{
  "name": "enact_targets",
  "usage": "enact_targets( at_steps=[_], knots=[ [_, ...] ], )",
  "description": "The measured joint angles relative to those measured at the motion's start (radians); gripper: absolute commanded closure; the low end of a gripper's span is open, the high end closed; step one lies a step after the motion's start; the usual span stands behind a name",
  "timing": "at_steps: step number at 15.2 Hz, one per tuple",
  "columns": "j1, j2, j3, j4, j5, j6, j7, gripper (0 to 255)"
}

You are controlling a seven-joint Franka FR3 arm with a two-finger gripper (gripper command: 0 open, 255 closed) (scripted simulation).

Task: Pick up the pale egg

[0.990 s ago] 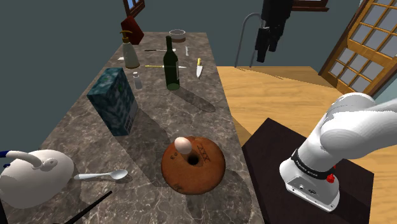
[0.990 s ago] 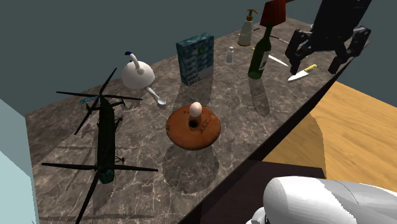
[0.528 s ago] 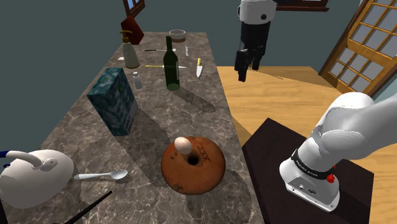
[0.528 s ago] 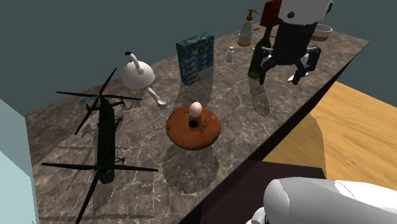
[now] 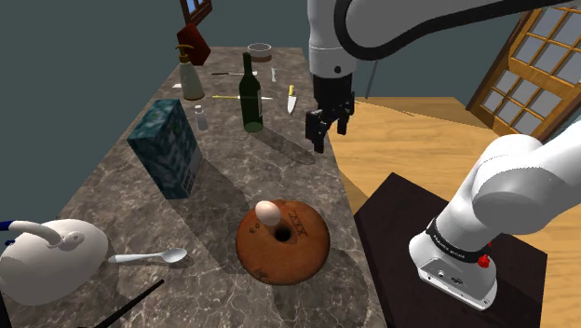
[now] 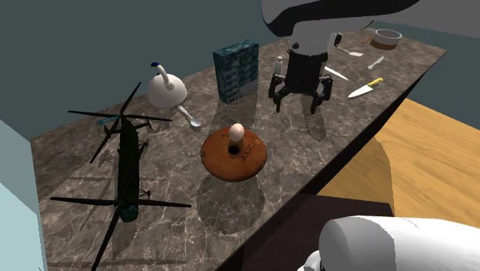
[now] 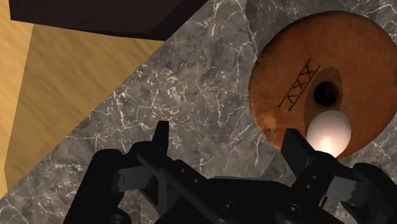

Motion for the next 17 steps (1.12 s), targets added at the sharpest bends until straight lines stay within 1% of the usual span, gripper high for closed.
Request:
enact_targets(
  at_steps=[3, 7, 13, 15, 17],
  knots=[
    [0.015, 0.074, 0.046, 0.003, 0.029, 0.067, 0.054, 0],
    [0.036, 0.189, 0.110, 0.035, 0.056, 0.148, 0.135, 0],
    [0.056, 0.407, 0.186, 0.118, 0.044, 0.277, 0.251, 0],
    [0.068, 0.478, 0.206, 0.157, 0.031, 0.307, 0.295, 0],
    [0.073, 0.520, 0.213, 0.174, 0.019, 0.330, 0.315, 0]
  ],
)
